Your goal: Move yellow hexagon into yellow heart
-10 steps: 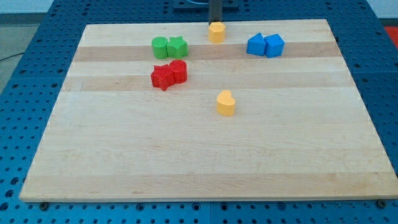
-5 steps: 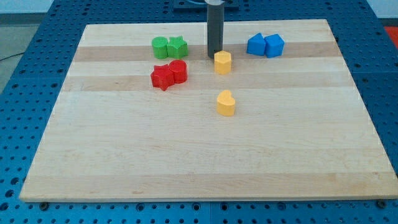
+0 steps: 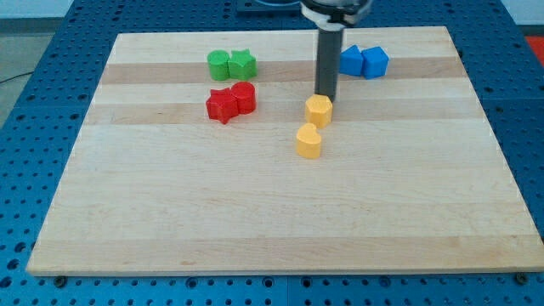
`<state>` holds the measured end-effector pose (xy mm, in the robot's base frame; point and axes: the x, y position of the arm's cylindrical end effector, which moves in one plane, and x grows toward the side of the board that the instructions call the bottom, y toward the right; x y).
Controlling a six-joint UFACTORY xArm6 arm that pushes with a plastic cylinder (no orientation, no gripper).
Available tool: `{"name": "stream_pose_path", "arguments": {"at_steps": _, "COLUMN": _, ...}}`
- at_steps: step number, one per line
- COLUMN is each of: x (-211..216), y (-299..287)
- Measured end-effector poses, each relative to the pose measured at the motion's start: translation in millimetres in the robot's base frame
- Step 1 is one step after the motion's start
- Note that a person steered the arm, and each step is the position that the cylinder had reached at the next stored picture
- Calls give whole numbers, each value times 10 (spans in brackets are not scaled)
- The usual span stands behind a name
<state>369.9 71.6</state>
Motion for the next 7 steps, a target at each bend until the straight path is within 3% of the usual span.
{"name": "stream_pose_path", "arguments": {"at_steps": 2, "x": 272, "y": 14}}
{"name": "stream_pose_path", "arguments": {"at_steps": 6, "x": 376, "y": 186}}
{"name": "stream_pose_path", "arguments": {"at_steps": 7, "x": 318, "y": 679}}
